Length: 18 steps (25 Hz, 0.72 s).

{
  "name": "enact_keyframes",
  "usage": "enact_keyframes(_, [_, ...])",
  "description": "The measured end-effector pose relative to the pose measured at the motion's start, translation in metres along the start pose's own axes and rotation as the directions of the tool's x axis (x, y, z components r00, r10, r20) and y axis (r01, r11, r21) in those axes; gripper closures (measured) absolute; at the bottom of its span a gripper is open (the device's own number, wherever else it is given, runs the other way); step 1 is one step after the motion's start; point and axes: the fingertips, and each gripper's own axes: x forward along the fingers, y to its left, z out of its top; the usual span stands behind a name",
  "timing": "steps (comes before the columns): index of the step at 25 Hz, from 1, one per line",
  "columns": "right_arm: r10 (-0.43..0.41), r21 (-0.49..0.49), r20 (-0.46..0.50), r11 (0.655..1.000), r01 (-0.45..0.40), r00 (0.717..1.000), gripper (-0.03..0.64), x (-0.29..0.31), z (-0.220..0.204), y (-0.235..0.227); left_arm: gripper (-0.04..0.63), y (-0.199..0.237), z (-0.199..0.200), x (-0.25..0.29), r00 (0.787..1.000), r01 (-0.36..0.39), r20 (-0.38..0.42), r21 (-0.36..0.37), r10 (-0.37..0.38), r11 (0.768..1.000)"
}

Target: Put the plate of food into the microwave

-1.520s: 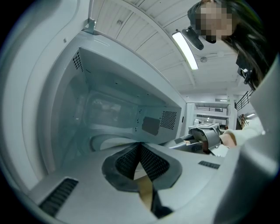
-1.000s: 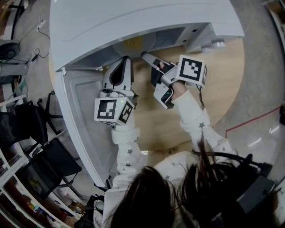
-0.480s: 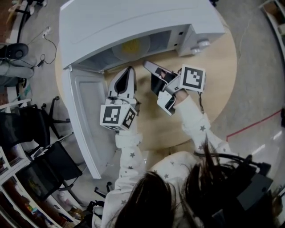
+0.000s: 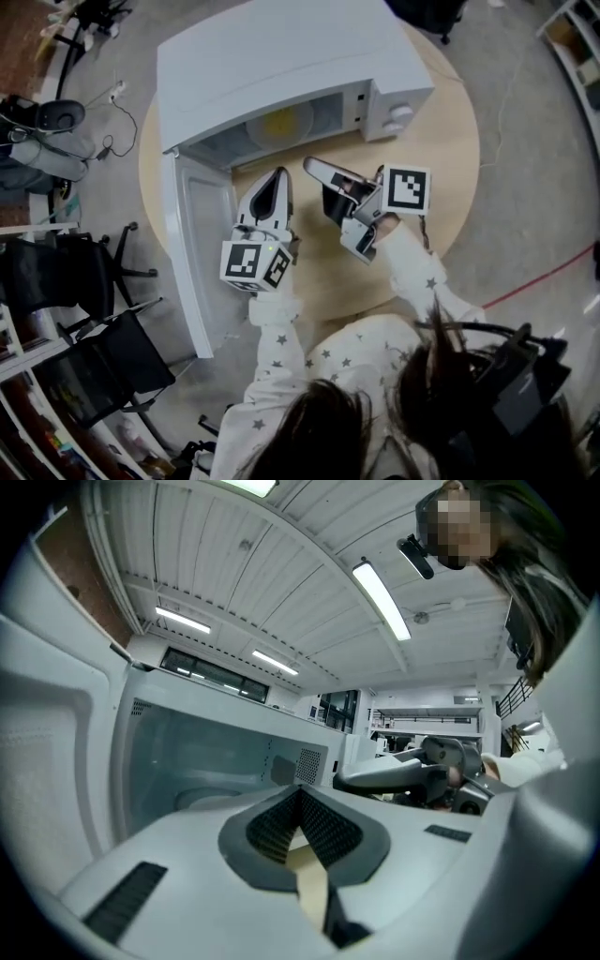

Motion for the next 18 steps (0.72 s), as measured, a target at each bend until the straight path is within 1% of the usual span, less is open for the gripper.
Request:
enact_keyframes(4, [0.057, 0.041, -0.009, 0.998, -0.056, 0.998, 0.611, -0.013, -0.011, 0.019, 0.6, -0.02, 0.011, -0.01, 1.0, 0.029, 0.002, 0.01, -0.029, 1.0])
enact_keyframes(7, [0.07, 0.065, -0.016, 0.995, -0.069, 0.997, 0.611, -0.026, -0.018, 0.027, 0.6, -0.034, 0.015, -0.018, 0.998, 0.058, -0.008, 0.028, -0.058, 0.998])
enact_keyframes(10, [0.094, 0.07, -0.024, 0.993, -0.092, 0.995, 0.611, -0.039, -0.023, 0.041, 0.6, -0.049, 0.019, -0.027, 0.996, 0.088, -0.028, 0.048, -0.087, 0.995])
enact_keyframes(14, [0.118, 0.069, -0.016, 0.991, -0.116, 0.993, 0.611, -0.057, -0.031, 0.064, 0.6, -0.071, 0.031, -0.046, 0.992, 0.121, -0.028, 0.056, -0.119, 0.991])
enact_keyframes(18, [0.131, 0.065, -0.001, 0.989, -0.131, 0.991, 0.611, -0.063, -0.031, 0.071, 0.6, -0.077, 0.036, -0.055, 0.991, 0.13, -0.023, 0.055, -0.129, 0.99])
